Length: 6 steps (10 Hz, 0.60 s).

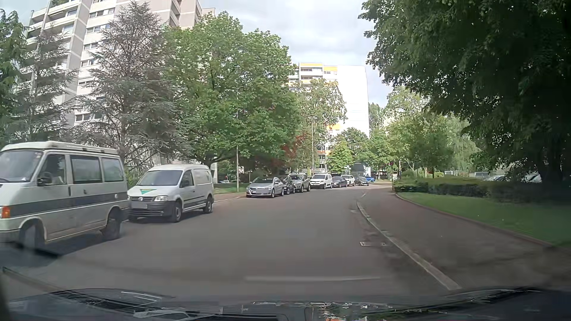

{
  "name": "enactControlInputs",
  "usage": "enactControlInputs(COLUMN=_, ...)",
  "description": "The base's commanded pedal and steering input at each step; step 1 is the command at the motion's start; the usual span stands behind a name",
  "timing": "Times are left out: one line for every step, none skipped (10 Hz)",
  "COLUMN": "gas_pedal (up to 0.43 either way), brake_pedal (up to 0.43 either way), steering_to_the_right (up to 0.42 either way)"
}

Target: Follow the waypoints while adhering to traffic rules and regulations

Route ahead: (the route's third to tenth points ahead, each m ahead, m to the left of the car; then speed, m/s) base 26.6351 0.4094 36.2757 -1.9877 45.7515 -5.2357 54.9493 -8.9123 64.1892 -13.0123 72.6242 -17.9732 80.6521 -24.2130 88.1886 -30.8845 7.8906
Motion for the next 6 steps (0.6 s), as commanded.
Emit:
enactControlInputs(gas_pedal=0.067, brake_pedal=0.0, steering_to_the_right=0.025)
enactControlInputs(gas_pedal=0.067, brake_pedal=0.0, steering_to_the_right=0.025)
enactControlInputs(gas_pedal=0.067, brake_pedal=0.0, steering_to_the_right=0.026)
enactControlInputs(gas_pedal=0.067, brake_pedal=0.0, steering_to_the_right=0.028)
enactControlInputs(gas_pedal=0.067, brake_pedal=0.0, steering_to_the_right=0.033)
enactControlInputs(gas_pedal=0.047, brake_pedal=0.0, steering_to_the_right=0.036)
